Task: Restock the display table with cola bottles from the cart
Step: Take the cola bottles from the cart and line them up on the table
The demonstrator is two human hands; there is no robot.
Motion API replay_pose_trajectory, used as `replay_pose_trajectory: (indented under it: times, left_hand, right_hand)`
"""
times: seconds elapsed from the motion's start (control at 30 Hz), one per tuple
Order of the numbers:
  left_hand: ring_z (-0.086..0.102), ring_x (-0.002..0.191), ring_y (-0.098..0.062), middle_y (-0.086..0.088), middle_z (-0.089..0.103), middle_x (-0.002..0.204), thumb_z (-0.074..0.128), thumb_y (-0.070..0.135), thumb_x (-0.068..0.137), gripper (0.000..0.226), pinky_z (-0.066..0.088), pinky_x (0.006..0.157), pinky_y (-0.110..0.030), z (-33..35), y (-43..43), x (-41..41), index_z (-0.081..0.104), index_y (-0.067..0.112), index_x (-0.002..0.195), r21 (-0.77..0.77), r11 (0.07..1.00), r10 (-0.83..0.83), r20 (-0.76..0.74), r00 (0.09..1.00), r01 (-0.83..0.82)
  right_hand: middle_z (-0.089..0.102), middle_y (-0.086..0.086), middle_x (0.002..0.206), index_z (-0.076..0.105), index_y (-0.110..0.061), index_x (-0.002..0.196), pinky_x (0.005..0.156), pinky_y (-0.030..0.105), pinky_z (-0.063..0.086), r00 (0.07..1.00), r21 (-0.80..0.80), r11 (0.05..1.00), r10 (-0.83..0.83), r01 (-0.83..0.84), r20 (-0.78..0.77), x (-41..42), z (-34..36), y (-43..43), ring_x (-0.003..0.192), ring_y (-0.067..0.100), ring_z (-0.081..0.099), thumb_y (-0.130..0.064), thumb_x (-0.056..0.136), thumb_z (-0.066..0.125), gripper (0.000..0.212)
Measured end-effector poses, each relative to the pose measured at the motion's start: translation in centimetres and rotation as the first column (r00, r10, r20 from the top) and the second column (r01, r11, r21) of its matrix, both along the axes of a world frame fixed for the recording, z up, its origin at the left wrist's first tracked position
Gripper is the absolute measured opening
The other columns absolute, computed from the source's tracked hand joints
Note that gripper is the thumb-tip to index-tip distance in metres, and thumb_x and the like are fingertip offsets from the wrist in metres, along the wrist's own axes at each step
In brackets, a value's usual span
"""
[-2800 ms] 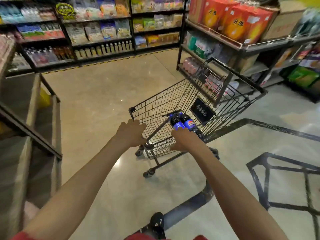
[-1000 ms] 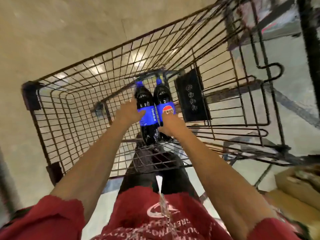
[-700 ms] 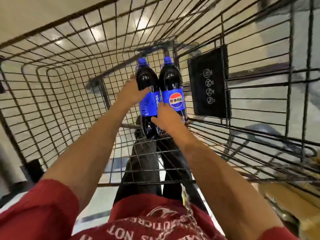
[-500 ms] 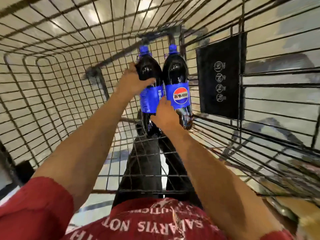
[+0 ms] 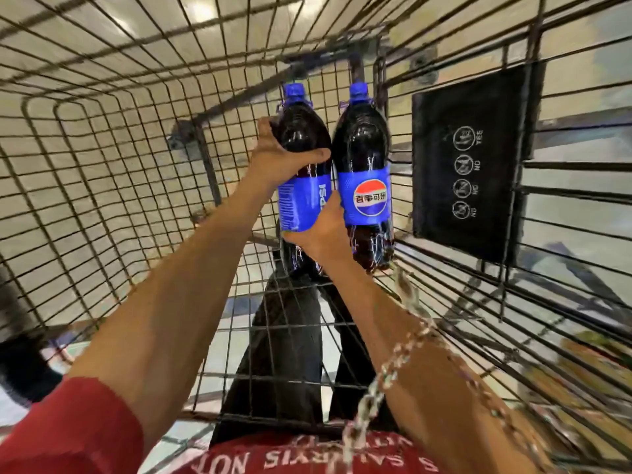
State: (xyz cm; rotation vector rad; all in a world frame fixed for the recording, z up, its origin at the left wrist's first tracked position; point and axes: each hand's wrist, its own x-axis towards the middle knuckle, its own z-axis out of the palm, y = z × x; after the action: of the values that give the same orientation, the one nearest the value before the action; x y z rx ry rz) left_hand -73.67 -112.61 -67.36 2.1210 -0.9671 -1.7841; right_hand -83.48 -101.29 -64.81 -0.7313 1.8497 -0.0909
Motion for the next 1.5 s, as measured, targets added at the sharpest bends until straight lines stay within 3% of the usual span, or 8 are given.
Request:
replay_pose_trajectory:
  times: [0.1,0.27,0.57,0.7,0.87,1.07,1.27,1.5]
  left_hand:
    - [0.067,0.105,-0.01,0.004,0.064,0.12,0.096,0.028,0.064,0.084,0.057,0.092,-0.029,0.3,0.4,0.0,0.036,0.025,0.123,-0.012,0.999,0.045,-0.034,0.998,-0.046]
    - [0.066,0.097,-0.004,0.011,0.063,0.112,0.095,0.03,0.065,0.086,0.057,0.083,-0.025,0.4,0.6,0.1,0.038,0.025,0.129,-0.019,0.999,0.051,-0.037,0.998,-0.051]
    - [0.063,0.109,-0.014,0.003,0.058,0.124,0.097,0.026,0.06,0.098,0.056,0.096,-0.036,2.5,2.3,1.3,0.032,0.024,0.134,-0.077,0.982,0.169,-0.075,0.983,-0.174]
    - [0.064,0.101,0.0,0.011,0.06,0.117,0.097,0.023,0.061,0.098,0.057,0.09,-0.026,6.3,3.0,1.6,0.036,0.019,0.137,-0.154,0.95,0.257,-0.105,0.961,-0.271]
    - [0.062,0.113,-0.009,0.007,0.058,0.128,0.096,0.024,0.062,0.094,0.054,0.099,-0.033,13.2,4.2,2.2,0.035,0.026,0.134,-0.296,0.891,0.321,-0.128,0.938,-0.345]
    - [0.061,0.117,-0.002,0.011,0.058,0.13,0.097,0.026,0.06,0.095,0.052,0.103,-0.032,23.3,6.2,3.9,0.039,0.024,0.135,-0.49,0.779,0.366,-0.152,0.918,-0.391]
    - [0.057,0.123,-0.003,0.011,0.053,0.134,0.093,0.033,0.056,0.098,0.05,0.106,-0.034,34.0,9.1,6.2,0.039,0.025,0.137,-0.691,0.616,0.418,-0.121,0.9,-0.379]
    - [0.06,0.123,-0.009,0.003,0.056,0.136,0.094,0.024,0.055,0.103,0.05,0.106,-0.04,43.9,11.4,9.1,0.037,0.017,0.14,-0.815,0.466,0.47,-0.102,0.877,-0.345]
  right_hand:
    - [0.046,0.014,0.138,0.021,-0.01,0.15,0.104,0.051,0.047,0.996,-0.013,0.996,-0.083,0.083,0.013,0.8,-0.8,0.5,0.124,0.034,0.051,-0.029,0.052,0.098,0.126]
    - [0.058,0.004,0.124,0.028,-0.015,0.139,0.09,0.036,0.053,0.991,0.017,0.993,-0.12,0.119,0.059,0.2,-1.6,0.1,0.106,0.021,0.061,-0.032,0.057,0.099,0.109]
    - [0.059,-0.002,0.117,0.033,-0.025,0.13,0.09,0.049,0.057,0.998,-0.072,0.996,-0.044,0.047,0.042,0.8,0.5,0.9,0.103,0.02,0.064,-0.045,0.048,0.093,0.103]
    - [0.063,-0.005,0.113,0.037,-0.026,0.125,0.084,0.044,0.058,0.998,-0.149,0.989,0.031,-0.023,0.051,0.2,4.0,0.9,0.096,0.016,0.066,-0.045,0.046,0.091,0.098]
    - [0.061,-0.005,0.113,0.041,-0.024,0.124,0.068,0.022,0.048,0.989,-0.255,0.958,0.145,-0.129,0.044,-0.5,10.0,0.3,0.094,0.014,0.063,-0.034,0.053,0.095,0.09]
    - [0.062,-0.007,0.112,0.04,-0.033,0.123,0.079,0.043,0.058,0.965,-0.472,0.858,0.258,-0.204,0.053,0.1,18.3,0.5,0.095,0.016,0.065,-0.041,0.05,0.091,0.089]
    - [0.063,-0.01,0.116,0.036,-0.047,0.123,0.079,0.041,0.06,0.903,-0.634,0.733,0.41,-0.246,0.124,1.4,26.2,0.5,0.098,0.01,0.066,-0.042,0.055,0.091,0.088]
    - [0.054,-0.025,0.12,0.035,-0.036,0.134,0.077,0.007,0.048,0.748,-0.688,0.66,0.611,-0.3,0.261,3.6,33.4,-0.3,0.1,-0.017,0.057,-0.032,0.063,0.095,0.094]
